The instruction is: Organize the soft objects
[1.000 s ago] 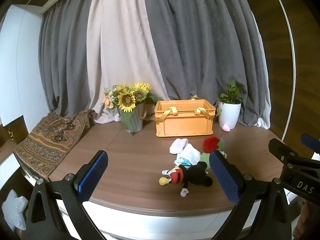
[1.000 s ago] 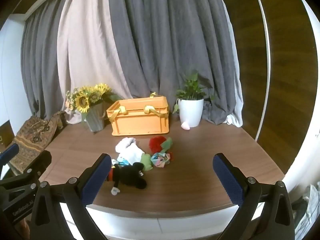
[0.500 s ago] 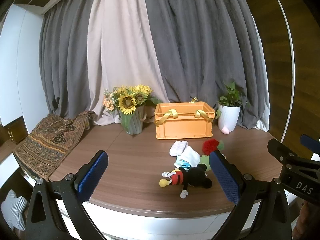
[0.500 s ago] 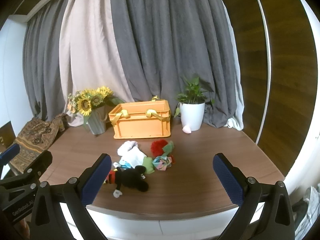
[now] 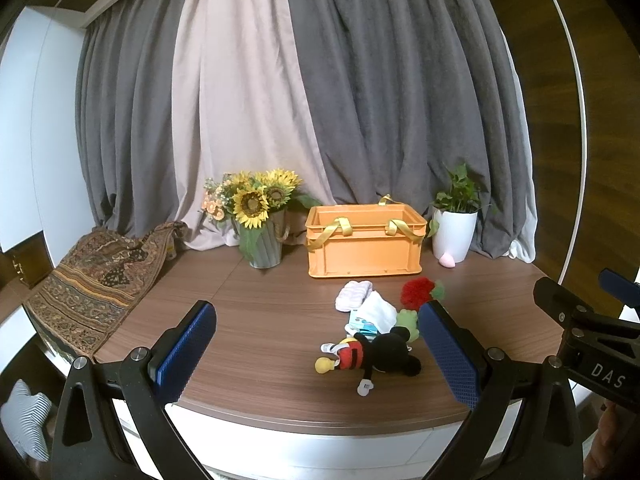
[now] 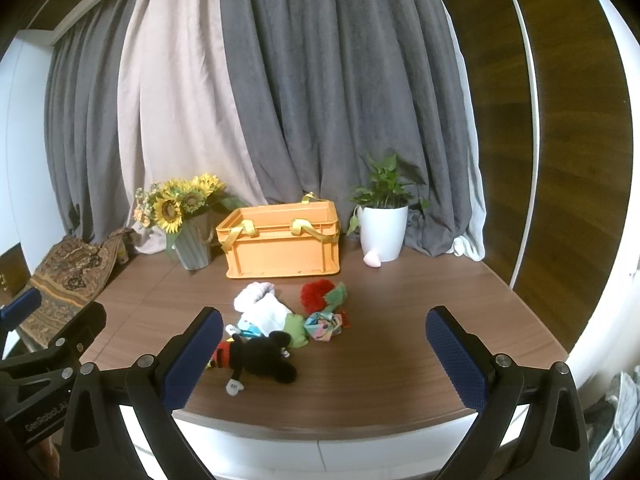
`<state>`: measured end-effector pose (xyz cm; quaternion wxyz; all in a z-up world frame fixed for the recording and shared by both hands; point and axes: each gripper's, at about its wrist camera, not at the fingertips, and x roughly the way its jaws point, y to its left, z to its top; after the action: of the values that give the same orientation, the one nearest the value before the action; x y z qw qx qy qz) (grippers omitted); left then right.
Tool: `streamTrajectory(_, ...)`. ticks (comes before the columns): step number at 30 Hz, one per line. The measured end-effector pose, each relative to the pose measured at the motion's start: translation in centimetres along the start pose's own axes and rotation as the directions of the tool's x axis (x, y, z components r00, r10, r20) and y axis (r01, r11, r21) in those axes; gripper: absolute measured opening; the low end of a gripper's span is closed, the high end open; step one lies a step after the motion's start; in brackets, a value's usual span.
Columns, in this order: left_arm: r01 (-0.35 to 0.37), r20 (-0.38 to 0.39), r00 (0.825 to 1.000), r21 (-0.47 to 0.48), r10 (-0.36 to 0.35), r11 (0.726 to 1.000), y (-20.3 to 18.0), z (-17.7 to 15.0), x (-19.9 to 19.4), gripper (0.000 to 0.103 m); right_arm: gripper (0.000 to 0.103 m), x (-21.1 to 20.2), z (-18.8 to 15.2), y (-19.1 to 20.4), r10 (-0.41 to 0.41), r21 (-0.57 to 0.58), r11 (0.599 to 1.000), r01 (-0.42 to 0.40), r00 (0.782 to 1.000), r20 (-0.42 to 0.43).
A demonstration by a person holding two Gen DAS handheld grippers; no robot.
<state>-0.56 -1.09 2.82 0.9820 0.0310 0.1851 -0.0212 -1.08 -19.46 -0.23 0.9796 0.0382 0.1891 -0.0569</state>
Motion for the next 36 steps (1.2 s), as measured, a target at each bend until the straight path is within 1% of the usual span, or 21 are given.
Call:
streamTrajectory(6, -0.001, 0.005, 1.000, -0.002, 0.001, 1.000, 0.1, -0.7, -0.2, 0.103, 0.103, 0.0, -0.1, 0.0, 0.000, -0.001, 1.000, 0.000, 1.000, 0.002)
streamTrajectory(36, 0.002, 0.006, 1.000, 0.000, -0.002, 1.000, -0.5, -1.5, -0.1, 0.103, 0.103, 0.0, -0.2, 0.0, 0.000, 0.001, 1.000, 0.000, 1.000, 0.004)
